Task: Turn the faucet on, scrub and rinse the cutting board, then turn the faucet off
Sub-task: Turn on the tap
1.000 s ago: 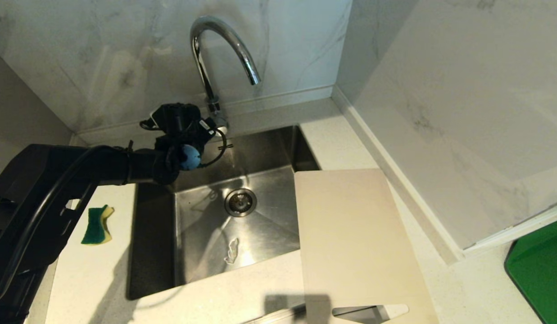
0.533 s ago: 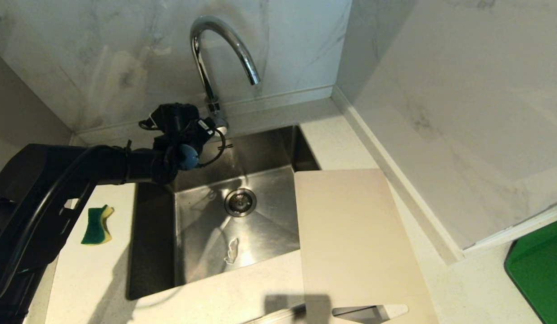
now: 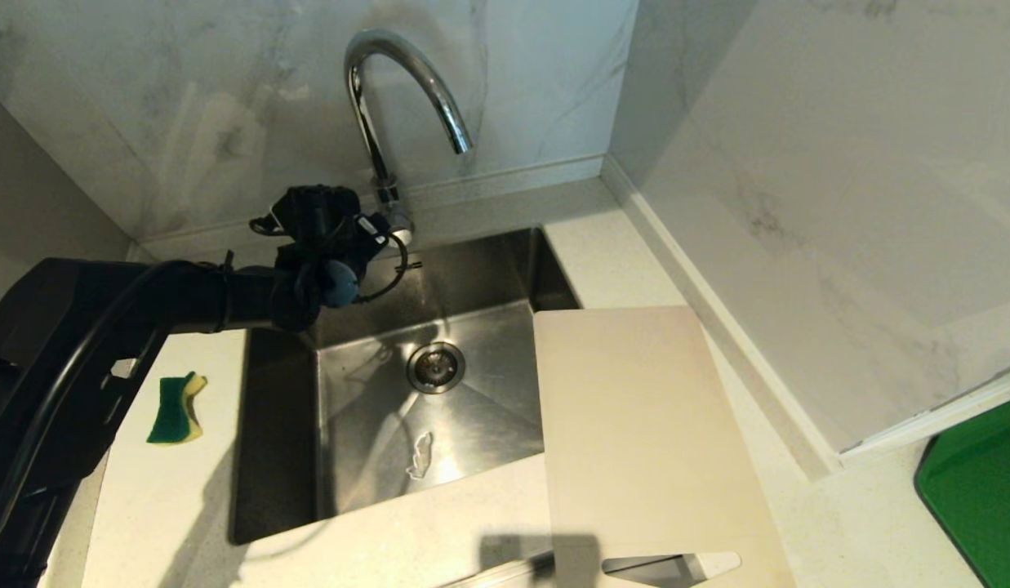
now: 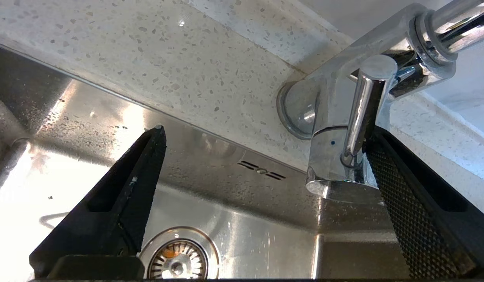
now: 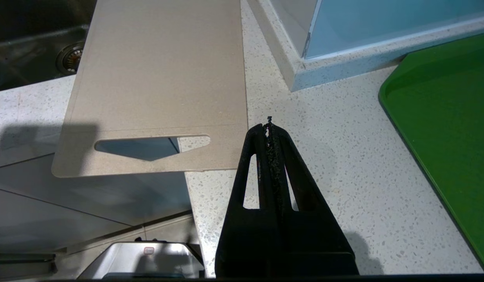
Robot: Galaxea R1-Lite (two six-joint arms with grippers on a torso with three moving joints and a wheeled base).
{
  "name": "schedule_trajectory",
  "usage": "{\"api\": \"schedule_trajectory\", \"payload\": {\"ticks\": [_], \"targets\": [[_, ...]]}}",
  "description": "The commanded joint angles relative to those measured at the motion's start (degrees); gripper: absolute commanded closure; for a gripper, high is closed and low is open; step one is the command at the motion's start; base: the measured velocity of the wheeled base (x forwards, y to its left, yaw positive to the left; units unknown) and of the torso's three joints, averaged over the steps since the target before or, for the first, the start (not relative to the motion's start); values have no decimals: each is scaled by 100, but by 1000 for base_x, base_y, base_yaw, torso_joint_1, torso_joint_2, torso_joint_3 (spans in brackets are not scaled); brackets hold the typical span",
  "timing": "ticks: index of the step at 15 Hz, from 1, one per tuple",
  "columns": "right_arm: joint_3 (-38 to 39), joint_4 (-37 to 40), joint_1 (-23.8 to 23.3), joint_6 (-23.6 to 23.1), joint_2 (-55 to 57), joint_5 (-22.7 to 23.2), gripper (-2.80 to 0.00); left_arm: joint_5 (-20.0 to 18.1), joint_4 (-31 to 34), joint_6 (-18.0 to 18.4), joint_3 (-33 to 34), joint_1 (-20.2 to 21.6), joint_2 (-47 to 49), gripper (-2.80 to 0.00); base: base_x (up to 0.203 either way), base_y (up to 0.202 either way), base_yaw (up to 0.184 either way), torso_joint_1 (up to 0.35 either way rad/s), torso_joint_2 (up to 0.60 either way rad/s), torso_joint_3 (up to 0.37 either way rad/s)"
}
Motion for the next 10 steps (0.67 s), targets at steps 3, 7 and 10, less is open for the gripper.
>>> {"api": "schedule_trajectory", "payload": {"ticks": [3,7,10], "targets": [[0,-5,4,0,-2,1,0,32,142,-65,8,5,-73,-280,0,0,0,0,0,0],[0,-5,0,0,1,1,0,-60,406,-235,8,5,-150,-280,0,0,0,0,0,0],[0,-5,4,0,6,1,0,-91,538,-303,8,5,-174,-280,0,0,0,0,0,0]]}}
